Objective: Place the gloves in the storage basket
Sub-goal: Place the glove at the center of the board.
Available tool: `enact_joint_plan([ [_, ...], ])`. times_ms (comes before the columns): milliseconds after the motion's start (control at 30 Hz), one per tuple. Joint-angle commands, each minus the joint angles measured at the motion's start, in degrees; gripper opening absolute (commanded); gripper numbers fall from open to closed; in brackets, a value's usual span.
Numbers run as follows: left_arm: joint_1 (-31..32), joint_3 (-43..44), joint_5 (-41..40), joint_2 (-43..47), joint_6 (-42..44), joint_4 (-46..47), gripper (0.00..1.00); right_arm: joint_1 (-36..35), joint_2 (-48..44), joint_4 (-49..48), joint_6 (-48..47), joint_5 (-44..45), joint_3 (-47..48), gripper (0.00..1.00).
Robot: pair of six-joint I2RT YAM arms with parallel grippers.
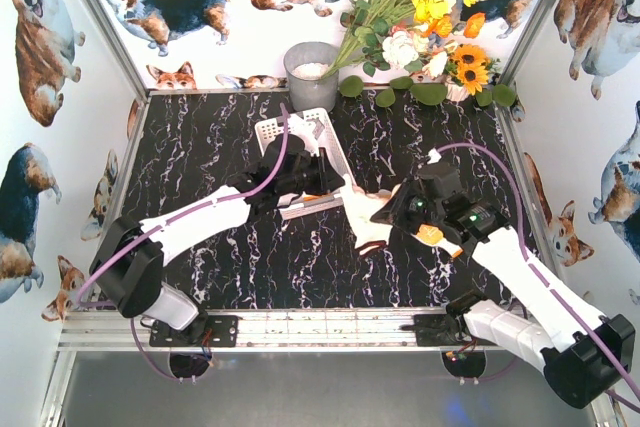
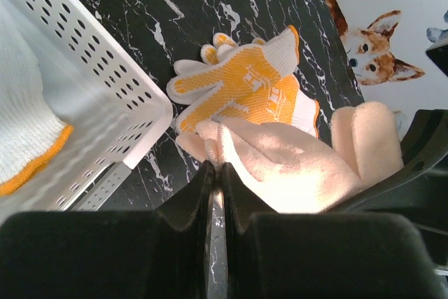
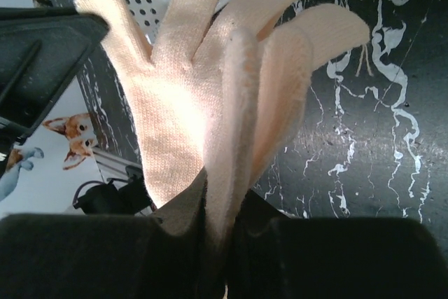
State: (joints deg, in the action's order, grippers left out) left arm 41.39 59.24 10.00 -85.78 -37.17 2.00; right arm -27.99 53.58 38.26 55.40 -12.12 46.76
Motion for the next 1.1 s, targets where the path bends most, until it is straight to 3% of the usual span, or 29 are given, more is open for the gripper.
enact_joint_plan([
  [0,-0.79,-0.14,0.00,0.70,1.35,-0.10,0.00,0.13,-0.95,-3.61,-0.11,-4.24,-2.06,0.00],
  [433,-0.76,-6.46,-0.90,5.36,-2.59,1.24,0.00,-0.08,0.13,-7.10,0.05,-7.19,-5.25,0.00],
  [1067,-0.69,-14.85,-1.25,7.09,-8.69,1.58,0.00,-3.21,6.05,-1.25,-5.36,-3.14,-2.16,0.00],
])
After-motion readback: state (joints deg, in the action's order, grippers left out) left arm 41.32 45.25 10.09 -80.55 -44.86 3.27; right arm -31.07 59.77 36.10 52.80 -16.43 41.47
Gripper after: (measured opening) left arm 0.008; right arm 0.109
